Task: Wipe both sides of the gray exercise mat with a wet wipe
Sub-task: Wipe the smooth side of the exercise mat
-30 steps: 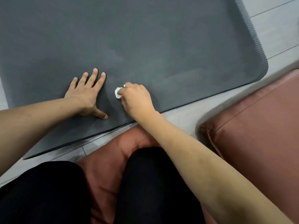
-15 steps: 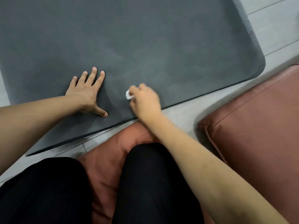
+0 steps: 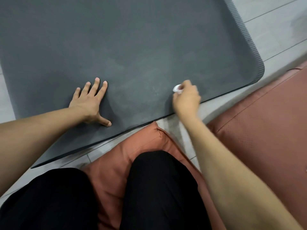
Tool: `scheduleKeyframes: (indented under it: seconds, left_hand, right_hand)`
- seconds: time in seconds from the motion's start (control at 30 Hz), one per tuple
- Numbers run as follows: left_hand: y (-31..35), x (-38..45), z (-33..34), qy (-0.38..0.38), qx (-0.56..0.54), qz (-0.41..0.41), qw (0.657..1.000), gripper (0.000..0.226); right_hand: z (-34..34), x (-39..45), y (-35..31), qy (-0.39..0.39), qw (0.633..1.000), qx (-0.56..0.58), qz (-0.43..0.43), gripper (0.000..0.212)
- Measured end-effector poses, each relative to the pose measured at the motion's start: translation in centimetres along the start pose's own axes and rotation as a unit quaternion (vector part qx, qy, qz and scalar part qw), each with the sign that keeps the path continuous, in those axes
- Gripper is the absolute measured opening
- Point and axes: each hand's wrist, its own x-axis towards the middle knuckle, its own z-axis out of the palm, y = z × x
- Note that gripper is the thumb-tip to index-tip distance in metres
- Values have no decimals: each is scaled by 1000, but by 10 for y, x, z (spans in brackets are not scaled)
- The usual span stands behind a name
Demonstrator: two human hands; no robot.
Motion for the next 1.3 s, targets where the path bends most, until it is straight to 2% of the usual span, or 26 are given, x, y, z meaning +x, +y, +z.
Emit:
scheduleKeyframes:
  seconds: [0.13, 0.23, 0.27, 0.3, 0.33, 0.4, 0.43, 0.5, 0.53, 0.6, 0.7, 0.8, 0.87, 0.97, 1.13, 1.3]
  left_hand:
    - [-9, 0, 7, 11, -27, 22, 999, 157]
    - [-14, 0, 9, 18, -39, 32, 999, 156]
    - [-15, 0, 9, 20, -43, 34, 998, 156]
    - [-15, 1, 9, 25, -47, 36, 998, 156]
    - [-16, 1, 10, 29, -52, 37, 998, 156]
    - [-19, 0, 11, 37, -61, 44, 996, 155]
    - [-21, -1, 14, 47, -64, 49, 996, 154]
    - [-26, -1, 22, 79, -74, 58, 992, 152]
    - [-29, -1, 25, 93, -82, 66, 990, 150]
    - [-35, 1, 32, 106, -97, 85, 986, 147]
    - [-36, -1, 36, 111, -106, 98, 983, 136]
    - [-50, 0, 29, 146, -128, 113, 974, 92]
    - [-73, 15, 17, 230, -87, 89, 965, 66]
    - [-123, 60, -13, 317, 6, -5, 948, 58]
    - [-195, 146, -83, 318, 11, -136, 938, 64]
    - [-260, 224, -139, 319, -68, -243, 914, 72]
  right_hand:
    - [29, -68, -61, -141, 966, -18, -215, 17]
    - [11, -44, -52, -209, 921, -28, -328, 13]
    - [4, -31, -42, -208, 909, -35, -359, 12]
    - [0, -18, -28, -185, 911, -43, -365, 11]
    - [-3, -3, -14, -140, 930, -47, -337, 11]
    - [-11, 22, 11, -34, 981, -30, -188, 11]
    - [-14, 30, 19, 4, 995, -6, -99, 11]
    - [-11, 31, 18, 51, 998, 37, 18, 11]
    - [-5, 23, 6, 64, 996, 53, 26, 11]
    - [22, -5, -30, 52, 992, 85, -72, 9]
    - [62, -47, -77, -50, 951, 62, -298, 17]
    - [77, -30, -97, -48, 915, 34, -400, 15]
    - [85, -7, -116, -33, 913, 35, -406, 15]
    - [106, 32, -171, -13, 919, 49, -391, 22]
    - [138, 102, -264, 5, 929, 58, -365, 19]
    - [158, 167, -337, -1, 939, 51, -339, 14]
